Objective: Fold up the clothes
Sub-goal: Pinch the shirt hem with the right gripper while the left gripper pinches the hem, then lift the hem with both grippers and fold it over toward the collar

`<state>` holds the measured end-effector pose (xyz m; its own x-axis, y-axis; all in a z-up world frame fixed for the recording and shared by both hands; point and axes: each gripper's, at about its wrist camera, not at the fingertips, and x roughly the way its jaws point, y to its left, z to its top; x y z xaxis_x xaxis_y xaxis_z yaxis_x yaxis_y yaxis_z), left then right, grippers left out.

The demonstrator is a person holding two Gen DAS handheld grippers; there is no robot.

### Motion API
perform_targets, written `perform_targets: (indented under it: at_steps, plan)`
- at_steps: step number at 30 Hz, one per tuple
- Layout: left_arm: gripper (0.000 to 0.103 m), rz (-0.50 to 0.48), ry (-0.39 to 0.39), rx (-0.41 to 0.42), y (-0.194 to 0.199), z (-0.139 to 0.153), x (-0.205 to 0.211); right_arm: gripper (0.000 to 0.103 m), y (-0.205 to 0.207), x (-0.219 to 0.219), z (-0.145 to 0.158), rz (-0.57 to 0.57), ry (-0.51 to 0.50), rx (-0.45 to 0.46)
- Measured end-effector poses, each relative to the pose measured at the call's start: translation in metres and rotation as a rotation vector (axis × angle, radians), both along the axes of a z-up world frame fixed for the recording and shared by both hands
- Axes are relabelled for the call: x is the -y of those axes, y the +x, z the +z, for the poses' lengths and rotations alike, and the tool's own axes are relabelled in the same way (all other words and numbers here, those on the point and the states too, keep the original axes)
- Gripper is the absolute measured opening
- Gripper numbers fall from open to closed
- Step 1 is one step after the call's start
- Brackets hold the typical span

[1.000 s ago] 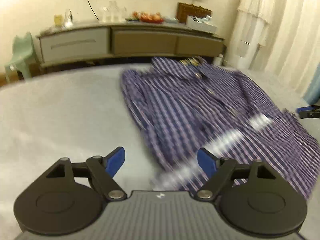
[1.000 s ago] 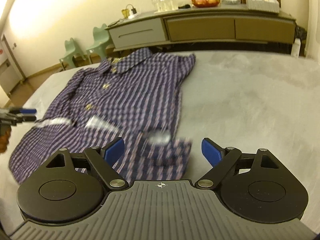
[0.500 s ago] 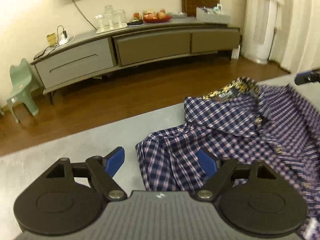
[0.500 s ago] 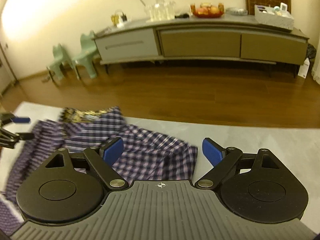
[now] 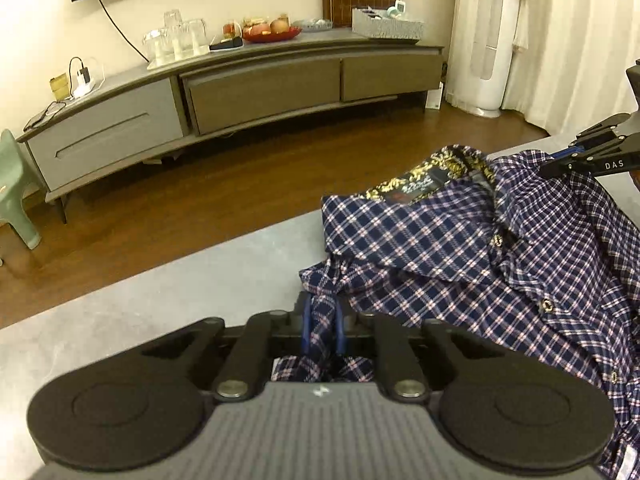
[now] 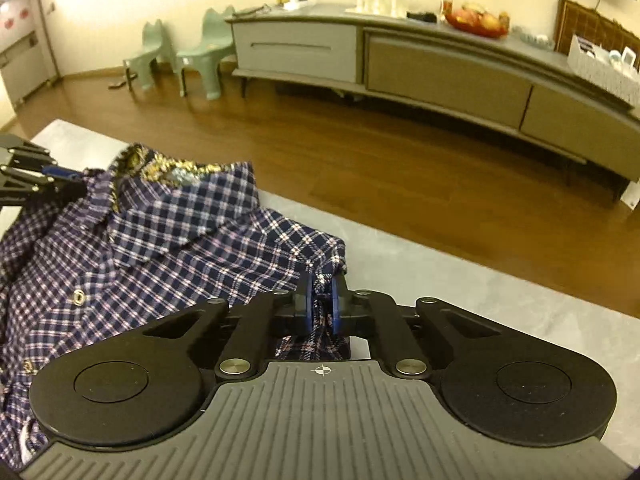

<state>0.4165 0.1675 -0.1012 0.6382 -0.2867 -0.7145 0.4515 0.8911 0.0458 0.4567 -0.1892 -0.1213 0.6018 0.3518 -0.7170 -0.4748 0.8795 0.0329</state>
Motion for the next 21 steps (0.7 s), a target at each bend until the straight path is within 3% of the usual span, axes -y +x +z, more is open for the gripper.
perform_targets:
  at_steps: [4,6,8,11,13,16,18,21]
  plan:
    - [0.009,0.004,-0.049,0.076,-0.018,0.017,-0.005,0.006,-0.023,0.005,0.021,0.006,0.036,0.06]
    - [0.009,-0.015,-0.088,0.136,-0.044,0.034,-0.01,0.006,-0.05,0.011,0.037,0.02,0.055,0.106]
    - [0.009,-0.059,-0.126,0.219,-0.087,0.053,-0.017,0.006,-0.093,0.018,0.054,0.047,0.071,0.168]
    - [0.009,-0.181,-0.116,0.324,-0.182,0.07,-0.031,0.006,-0.18,0.032,0.073,0.11,0.09,0.261]
    - [0.015,-0.263,-0.086,0.271,-0.238,0.06,-0.04,0.007,-0.241,0.042,0.066,0.147,0.062,0.257]
    - [0.018,-0.232,0.01,0.175,-0.292,0.03,-0.047,0.025,-0.309,0.056,0.034,0.151,-0.033,0.157]
    - [0.021,-0.185,-0.025,0.122,-0.307,0.021,-0.055,0.033,-0.338,0.066,0.016,0.097,-0.051,0.07]
    - [0.025,-0.084,-0.091,0.094,-0.314,0.023,-0.065,0.035,-0.36,0.078,0.021,-0.003,-0.002,0.049]
